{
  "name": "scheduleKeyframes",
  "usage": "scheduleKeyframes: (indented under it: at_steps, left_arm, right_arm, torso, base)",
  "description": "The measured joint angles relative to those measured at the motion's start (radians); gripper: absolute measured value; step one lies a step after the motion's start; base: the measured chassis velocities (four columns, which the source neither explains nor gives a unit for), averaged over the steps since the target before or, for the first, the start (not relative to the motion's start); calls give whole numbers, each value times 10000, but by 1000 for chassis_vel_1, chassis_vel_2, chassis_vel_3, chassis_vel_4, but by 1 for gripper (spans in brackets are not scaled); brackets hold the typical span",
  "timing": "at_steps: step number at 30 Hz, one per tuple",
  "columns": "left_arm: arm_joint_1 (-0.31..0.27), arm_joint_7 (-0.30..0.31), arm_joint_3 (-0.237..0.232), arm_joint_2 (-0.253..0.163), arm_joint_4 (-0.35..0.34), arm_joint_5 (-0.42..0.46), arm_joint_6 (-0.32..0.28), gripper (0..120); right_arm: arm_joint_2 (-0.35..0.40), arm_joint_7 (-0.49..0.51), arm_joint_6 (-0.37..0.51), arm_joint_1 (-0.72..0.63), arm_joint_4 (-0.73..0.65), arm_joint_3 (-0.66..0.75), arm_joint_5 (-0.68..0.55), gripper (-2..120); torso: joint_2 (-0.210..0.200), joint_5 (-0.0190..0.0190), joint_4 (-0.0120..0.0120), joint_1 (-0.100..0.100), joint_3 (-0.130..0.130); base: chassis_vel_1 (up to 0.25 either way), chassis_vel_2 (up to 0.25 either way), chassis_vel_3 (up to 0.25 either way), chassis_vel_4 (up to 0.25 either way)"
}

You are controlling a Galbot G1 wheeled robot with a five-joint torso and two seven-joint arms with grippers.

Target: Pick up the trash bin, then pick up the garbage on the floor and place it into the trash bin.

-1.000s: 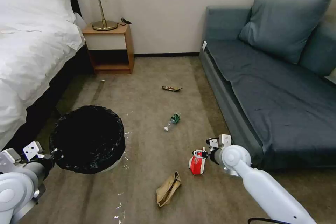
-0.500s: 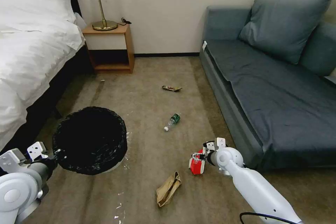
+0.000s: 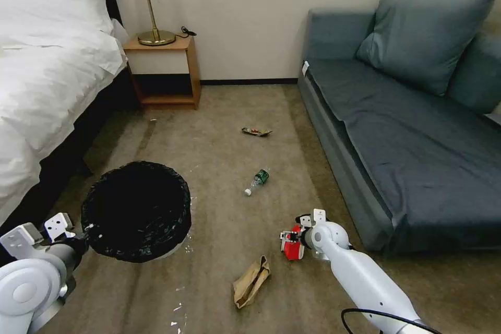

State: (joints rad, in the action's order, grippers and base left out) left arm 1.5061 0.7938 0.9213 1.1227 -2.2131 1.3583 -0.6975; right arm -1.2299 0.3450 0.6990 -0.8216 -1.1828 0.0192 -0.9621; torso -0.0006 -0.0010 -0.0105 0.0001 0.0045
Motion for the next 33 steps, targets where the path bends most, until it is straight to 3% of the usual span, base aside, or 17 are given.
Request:
scheduleKeyframes:
  at_steps: [5, 8, 15, 18, 21, 25, 33]
  left_arm:
    - [-42, -2, -70, -50, 2, -6, 16, 1]
    - [-62, -2, -111, -73, 1, -9, 29, 1]
    - [-26, 0, -123, -119, -51, -2, 35, 1]
    - [-19, 0, -120, -121, -67, 3, 35, 1]
    - [-2, -1, -117, -119, -110, 13, 35, 1]
    - [-1, -4, -185, -95, -125, -6, 35, 1]
    - [10, -5, -271, -99, -202, -48, 35, 1]
  right_arm:
    - [2, -57, -215, -66, 130, 109, 77, 96]
    - [2, -74, -298, -92, 195, 157, 92, 88]
    - [5, -329, -503, -225, 282, 273, 222, 56]
    - [-10, -366, -546, -238, 285, 297, 245, 53]
    - [-45, -576, -837, -274, 265, 459, 285, 35]
    - [36, -828, -1160, -323, 20, 740, 226, 20]
    - [709, -1139, -1624, -728, -1030, 1644, -170, 0]
  torso:
    - [0, 0, 0, -1, 0]
    - [0, -1, 0, -1, 0]
    - [0, 0, 0, -1, 0]
    - [0, 0, 1, -1, 0]
    - [0, 0, 2, -1, 0]
    - [0, 1, 3, -1, 0]
    - [0, 2, 0, -1, 0]
  base:
    - [0, 0, 0, 0]
    - [0, 0, 0, 0]
    - [0, 0, 0, 0]
    - [0, 0, 0, 0]
    - [0, 0, 0, 0]
    - [0, 0, 0, 0]
    - [0, 0, 0, 0]
